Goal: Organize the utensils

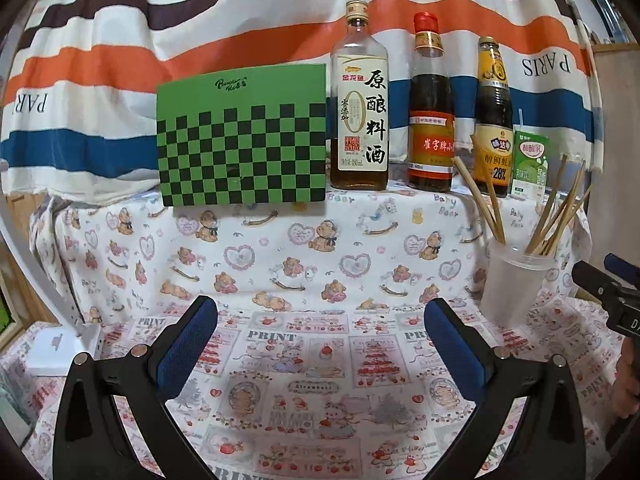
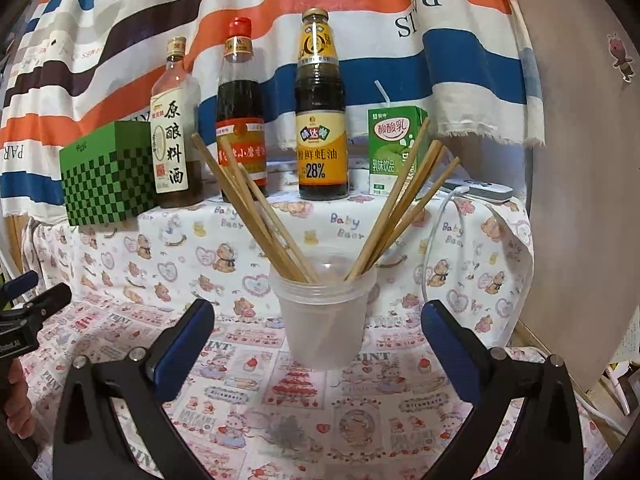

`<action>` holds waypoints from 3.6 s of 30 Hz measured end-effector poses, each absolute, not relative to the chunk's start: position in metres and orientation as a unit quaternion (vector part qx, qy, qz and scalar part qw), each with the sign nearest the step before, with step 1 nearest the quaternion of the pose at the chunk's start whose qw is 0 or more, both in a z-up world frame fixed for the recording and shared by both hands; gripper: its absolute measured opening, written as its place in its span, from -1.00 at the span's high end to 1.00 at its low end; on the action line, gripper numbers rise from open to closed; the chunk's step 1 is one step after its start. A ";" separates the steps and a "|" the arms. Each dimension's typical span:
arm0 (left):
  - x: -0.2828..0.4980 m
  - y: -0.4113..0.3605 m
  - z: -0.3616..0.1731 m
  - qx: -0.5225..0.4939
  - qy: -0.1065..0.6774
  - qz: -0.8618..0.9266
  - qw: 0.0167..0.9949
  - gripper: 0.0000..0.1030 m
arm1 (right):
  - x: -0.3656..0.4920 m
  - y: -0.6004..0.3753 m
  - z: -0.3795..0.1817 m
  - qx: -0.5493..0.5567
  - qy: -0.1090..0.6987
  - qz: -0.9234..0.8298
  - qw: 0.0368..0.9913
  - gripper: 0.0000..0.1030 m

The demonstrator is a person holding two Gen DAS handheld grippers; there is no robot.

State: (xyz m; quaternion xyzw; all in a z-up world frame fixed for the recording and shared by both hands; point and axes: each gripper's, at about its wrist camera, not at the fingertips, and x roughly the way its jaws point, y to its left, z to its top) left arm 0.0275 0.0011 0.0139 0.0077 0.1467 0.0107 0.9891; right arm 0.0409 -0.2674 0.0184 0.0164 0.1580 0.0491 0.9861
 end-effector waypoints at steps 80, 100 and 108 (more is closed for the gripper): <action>0.029 0.002 0.013 0.010 0.150 0.021 0.988 -0.99 | 0.041 -0.262 0.017 0.001 0.158 0.045 0.986 -1.00; 0.029 0.002 0.013 0.010 0.150 0.021 0.988 -0.99 | 0.041 -0.262 0.017 0.001 0.158 0.046 0.986 -1.00; 0.028 0.003 0.013 0.012 0.151 0.021 0.988 -0.99 | 0.041 -0.261 0.017 0.001 0.158 0.046 0.986 -1.00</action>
